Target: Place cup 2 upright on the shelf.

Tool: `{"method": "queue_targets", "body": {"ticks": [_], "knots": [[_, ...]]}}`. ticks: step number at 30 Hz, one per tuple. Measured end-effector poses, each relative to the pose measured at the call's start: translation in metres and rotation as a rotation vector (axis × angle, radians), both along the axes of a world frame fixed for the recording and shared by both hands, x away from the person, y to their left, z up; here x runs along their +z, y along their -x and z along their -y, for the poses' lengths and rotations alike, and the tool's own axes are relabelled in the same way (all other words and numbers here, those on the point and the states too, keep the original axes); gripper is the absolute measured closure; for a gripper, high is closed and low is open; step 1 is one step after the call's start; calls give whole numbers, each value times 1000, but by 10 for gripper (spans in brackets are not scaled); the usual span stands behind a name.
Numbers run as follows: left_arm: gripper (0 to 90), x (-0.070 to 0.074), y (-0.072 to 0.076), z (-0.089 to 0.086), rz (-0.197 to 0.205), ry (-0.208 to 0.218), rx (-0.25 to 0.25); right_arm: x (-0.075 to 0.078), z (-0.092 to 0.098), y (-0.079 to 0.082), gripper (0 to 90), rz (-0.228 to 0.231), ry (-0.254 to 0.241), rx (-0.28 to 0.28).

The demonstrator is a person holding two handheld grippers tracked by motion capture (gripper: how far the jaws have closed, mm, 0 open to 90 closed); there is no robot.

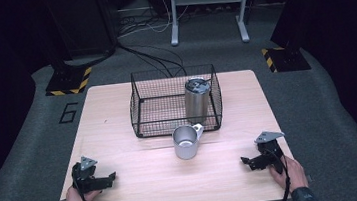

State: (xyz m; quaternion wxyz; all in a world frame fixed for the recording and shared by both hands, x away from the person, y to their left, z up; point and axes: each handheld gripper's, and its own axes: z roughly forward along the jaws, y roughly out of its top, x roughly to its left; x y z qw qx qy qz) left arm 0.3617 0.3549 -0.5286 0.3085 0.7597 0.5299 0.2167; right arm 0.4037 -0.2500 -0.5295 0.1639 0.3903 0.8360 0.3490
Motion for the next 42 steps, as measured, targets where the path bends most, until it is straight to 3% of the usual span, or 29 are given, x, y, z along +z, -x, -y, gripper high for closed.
{"method": "queue_targets", "body": {"ticks": [5,8,15,16,21,34,42], "knots": [[0,7,5,11,14,58,-20,0,0,0,0,-1,1,7],[0,16,3,20,25,104,-65,0,0,0,0,-1,1,9],[0,37,3,49,63,99,-154,0,0,-1,0,1,3,12],[0,45,3,55,116,104,-160,0,0,-1,0,6,1,11],[0,59,1,64,134,140,-196,0,-2,-1,0,2,1,10],[0,82,-12,111,155,111,-312,0,-3,-3,0,4,2,29],[0,86,-16,144,196,170,-344,0,-3,-3,0,5,3,30]]}}
